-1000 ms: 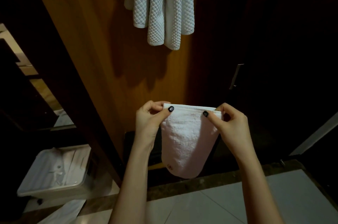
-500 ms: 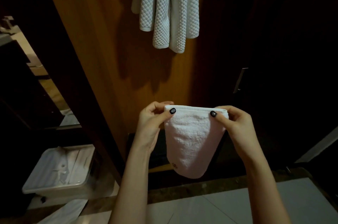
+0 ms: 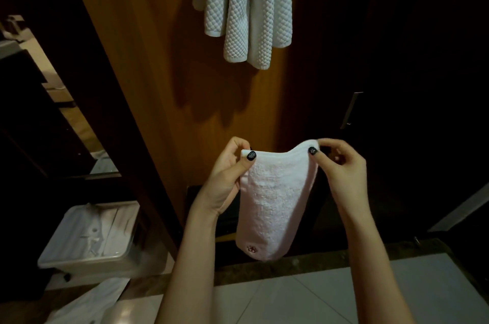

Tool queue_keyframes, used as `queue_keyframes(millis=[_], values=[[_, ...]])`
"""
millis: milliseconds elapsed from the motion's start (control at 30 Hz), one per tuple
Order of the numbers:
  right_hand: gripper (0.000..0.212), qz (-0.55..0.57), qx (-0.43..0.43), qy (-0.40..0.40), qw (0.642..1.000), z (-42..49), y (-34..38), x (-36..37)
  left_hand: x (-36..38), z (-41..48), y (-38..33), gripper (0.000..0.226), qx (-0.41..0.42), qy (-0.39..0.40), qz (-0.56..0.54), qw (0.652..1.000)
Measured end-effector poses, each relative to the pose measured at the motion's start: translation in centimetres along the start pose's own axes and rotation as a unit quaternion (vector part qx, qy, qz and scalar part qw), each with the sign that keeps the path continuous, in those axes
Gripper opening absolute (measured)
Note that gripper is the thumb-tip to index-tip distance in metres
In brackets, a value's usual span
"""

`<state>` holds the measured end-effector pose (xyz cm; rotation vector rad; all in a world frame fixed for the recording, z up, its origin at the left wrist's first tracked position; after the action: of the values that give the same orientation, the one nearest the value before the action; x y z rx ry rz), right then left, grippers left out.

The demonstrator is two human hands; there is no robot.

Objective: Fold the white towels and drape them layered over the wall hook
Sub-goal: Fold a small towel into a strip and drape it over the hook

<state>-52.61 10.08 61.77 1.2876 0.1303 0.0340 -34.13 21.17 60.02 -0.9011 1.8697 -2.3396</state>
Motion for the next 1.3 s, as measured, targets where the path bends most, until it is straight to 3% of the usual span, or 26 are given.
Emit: queue_keyframes(millis=[67,133,200,300,433,567,667,833,1100,1300], values=[[0.039,-0.045,-0.052,0.019,0.997,0.1,0.5,-0.1,-0.3,0.2,-0.1,0.01,0.014,-0.022,0.011,1.0],[0.049,-0.015,-0.054,0.13,0.99,-0.3,0.6,1.0,-0.5,0.3,-0.2,0.01,0.025,-0.037,0.013,0.999],[0.049,-0.003,-0.039,0.231,0.972,-1.4,0.4,2.6,-0.1,0.4,-0.1,0.01,0.025,-0.027,0.018,0.999],[0.043,0.0,-0.042,0.282,0.958,-2.4,0.5,4.0,1.4,0.4,0.5,0.009,0.0,0.023,0.013,1.0],[0.029,0.006,-0.063,0.284,0.957,-2.6,1.0,4.2,1.8,0.4,0.8,0.005,-0.008,0.032,0.052,0.998],[0.016,0.02,-0.048,0.288,0.956,-2.6,1.1,4.3,1.7,0.6,0.8,0.017,0.0,0.016,0.085,0.996],[0.014,0.026,-0.06,0.282,0.957,-2.5,1.5,4.5,1.7,0.8,0.6,0.008,0.018,0.011,0.112,0.993],[0.011,0.025,-0.045,0.242,0.969,-1.6,1.1,4.1,0.9,1.4,0.3,0.023,0.027,-0.041,0.146,0.988],[0.007,0.012,-0.031,0.22,0.975,-1.5,0.7,3.9,0.0,1.9,0.2,0.012,0.055,-0.105,0.21,0.971],[0.004,-0.028,-0.033,0.228,0.973,-1.2,0.9,3.6,0.8,1.5,-0.6,0.005,0.134,-0.056,0.216,0.966]])
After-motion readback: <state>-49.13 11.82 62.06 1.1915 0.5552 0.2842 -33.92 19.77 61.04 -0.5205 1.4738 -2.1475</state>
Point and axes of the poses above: each hand's wrist, its own z-axis towards the middle knuckle, its own x-axis out of the palm, y = z × x, the point moved 7 cm from there along z, towards the middle knuckle, and after that the axes turned 8 degrees about -y, right-handed, at the moved point
